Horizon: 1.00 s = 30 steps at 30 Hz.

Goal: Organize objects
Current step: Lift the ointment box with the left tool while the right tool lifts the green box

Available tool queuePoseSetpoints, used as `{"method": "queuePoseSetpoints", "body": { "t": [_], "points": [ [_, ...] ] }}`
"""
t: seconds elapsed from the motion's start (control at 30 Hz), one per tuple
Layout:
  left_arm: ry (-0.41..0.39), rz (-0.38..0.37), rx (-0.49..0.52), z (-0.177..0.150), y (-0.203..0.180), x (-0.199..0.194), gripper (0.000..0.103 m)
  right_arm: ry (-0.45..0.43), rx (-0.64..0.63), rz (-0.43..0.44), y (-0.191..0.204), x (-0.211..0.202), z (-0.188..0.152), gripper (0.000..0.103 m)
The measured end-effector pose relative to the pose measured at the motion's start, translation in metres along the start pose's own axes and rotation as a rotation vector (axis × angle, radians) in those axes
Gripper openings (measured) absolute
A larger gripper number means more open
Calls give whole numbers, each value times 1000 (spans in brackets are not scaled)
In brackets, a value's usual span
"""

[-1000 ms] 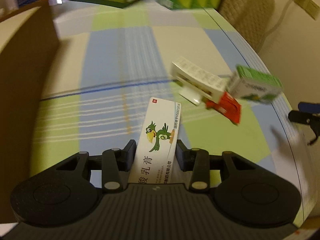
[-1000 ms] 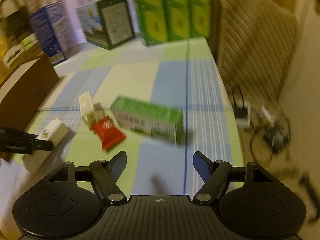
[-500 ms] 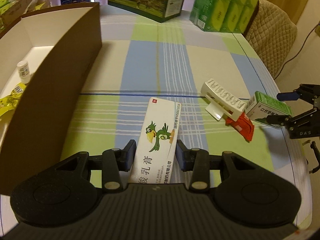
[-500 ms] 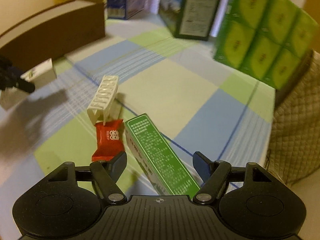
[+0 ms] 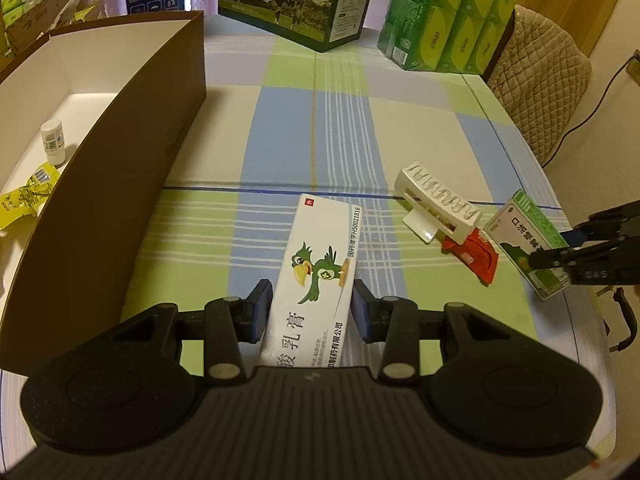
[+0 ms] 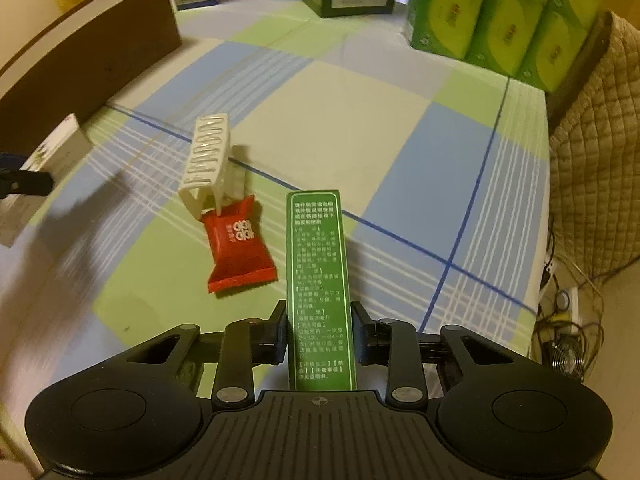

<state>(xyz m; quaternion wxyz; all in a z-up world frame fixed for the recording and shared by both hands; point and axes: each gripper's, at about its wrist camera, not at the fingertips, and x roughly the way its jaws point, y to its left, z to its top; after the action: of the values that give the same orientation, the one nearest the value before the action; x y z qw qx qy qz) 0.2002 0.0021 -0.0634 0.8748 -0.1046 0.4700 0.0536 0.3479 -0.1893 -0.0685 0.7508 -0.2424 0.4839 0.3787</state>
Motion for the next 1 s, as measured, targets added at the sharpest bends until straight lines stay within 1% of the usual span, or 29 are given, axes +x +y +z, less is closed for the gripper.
{"method": "queuePoseSetpoints", "body": {
  "t": [0.13, 0.23, 0.3, 0.47, 0.77, 1.0],
  "points": [
    [-12, -8, 7, -1, -3, -7, 37, -37, 58, -23, 0, -1, -3, 27],
    [-22, -14, 7, -2, -3, -12, 37, -47, 95, -37, 0, -5, -8, 27],
    [-28, -18, 7, -3, -3, -15, 37, -55, 116, -50, 3, -11, -12, 27],
    [-47, -34, 16, -4, -4, -23, 37, -109, 184, -48, 10, -34, -22, 27],
    [-82, -66, 36, -4, 1, -44, 37, -182, 225, -14, 42, -71, -27, 27],
    [-106, -82, 32, -5, 15, -61, 37, -208, 219, 27, 76, -84, -20, 27]
  ]
}}
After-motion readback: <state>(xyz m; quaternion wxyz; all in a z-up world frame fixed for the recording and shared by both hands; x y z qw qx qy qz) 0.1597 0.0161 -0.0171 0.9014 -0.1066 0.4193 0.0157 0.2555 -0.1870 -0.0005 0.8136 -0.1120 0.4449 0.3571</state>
